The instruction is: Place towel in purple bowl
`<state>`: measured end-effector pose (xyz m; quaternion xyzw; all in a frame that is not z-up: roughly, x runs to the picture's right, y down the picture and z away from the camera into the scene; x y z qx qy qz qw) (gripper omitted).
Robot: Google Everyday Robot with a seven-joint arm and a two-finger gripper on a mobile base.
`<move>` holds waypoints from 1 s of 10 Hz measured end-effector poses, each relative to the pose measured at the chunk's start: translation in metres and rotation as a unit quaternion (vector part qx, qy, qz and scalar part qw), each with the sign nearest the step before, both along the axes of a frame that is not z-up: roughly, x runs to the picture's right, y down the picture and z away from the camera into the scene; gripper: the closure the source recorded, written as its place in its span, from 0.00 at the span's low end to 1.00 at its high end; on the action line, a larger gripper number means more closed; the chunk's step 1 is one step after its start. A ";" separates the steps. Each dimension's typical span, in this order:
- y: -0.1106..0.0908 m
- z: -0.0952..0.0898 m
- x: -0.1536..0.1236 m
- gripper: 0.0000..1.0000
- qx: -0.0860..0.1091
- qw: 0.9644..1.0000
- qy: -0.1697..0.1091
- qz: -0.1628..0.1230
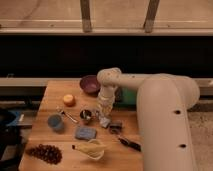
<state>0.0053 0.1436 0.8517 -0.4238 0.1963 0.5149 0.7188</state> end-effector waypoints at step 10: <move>-0.149 -0.005 0.015 1.00 0.122 0.990 -0.032 0.071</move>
